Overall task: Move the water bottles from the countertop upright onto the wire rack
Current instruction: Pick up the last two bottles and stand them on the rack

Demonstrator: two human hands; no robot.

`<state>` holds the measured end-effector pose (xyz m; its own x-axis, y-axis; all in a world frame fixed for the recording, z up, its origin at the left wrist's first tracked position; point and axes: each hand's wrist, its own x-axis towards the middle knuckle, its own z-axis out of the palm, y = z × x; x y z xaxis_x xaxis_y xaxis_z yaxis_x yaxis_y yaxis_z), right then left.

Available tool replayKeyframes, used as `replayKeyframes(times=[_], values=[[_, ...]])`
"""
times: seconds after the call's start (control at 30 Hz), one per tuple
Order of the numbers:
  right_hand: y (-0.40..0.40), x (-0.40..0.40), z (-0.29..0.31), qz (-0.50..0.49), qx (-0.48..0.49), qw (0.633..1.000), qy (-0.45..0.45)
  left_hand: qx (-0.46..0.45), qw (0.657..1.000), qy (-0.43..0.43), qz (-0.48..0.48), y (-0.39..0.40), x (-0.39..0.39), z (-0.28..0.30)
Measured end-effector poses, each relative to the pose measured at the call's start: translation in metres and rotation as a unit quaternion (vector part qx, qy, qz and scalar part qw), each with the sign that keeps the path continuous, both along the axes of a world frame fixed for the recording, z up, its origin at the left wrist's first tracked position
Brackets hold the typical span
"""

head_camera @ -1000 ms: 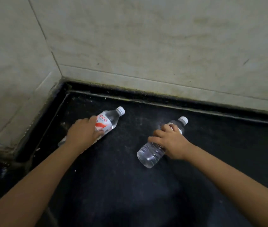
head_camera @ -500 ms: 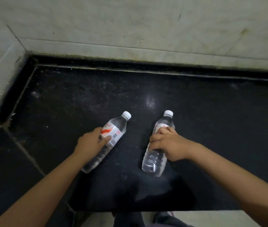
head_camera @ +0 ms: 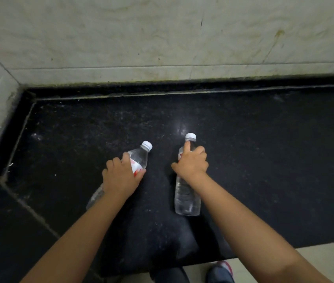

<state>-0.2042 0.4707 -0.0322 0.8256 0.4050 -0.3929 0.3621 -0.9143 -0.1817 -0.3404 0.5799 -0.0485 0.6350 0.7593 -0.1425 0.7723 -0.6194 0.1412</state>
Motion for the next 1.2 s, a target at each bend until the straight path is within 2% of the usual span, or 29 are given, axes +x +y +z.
replayKeyframes(times=[0.13,0.27,0.33,0.4,0.47,0.53,0.63,0.77,0.93,1.2], values=[[-0.028,-0.006,0.001,0.061,0.049,0.996,0.041,0.023,1.0,0.009,-0.013,-0.002,-0.001,-0.004],[-0.057,-0.019,-0.003,0.106,0.029,0.993,-0.035,0.044,0.998,0.034,-0.015,-0.015,0.001,0.006],[-0.067,-0.017,0.001,0.093,0.053,0.994,-0.017,0.039,0.999,0.037,-0.002,-0.032,0.004,0.015],[-0.088,-0.008,0.01,0.055,0.106,0.993,0.025,0.019,1.0,0.004,0.022,-0.059,0.011,0.029],[-0.126,0.006,0.022,0.033,0.166,0.985,0.023,-0.006,0.997,-0.063,0.04,-0.094,0.025,0.045],[-0.181,0.023,0.037,0.038,0.216,0.975,-0.019,-0.021,0.992,-0.119,0.038,-0.141,0.048,0.06],[-0.277,0.059,0.069,0.045,0.264,0.957,-0.114,-0.016,0.981,-0.193,-0.021,-0.233,0.099,0.084],[-0.402,0.106,0.116,0.0,0.296,0.926,-0.235,-0.02,0.947,-0.3,-0.112,-0.366,0.18,0.119],[-0.539,0.156,0.17,-0.087,0.317,0.876,-0.353,-0.05,0.88,-0.428,-0.2,-0.512,0.268,0.177],[-0.705,0.252,0.228,-0.166,0.345,0.791,-0.478,-0.035,0.787,-0.536,-0.302,-0.661,0.385,0.248]])
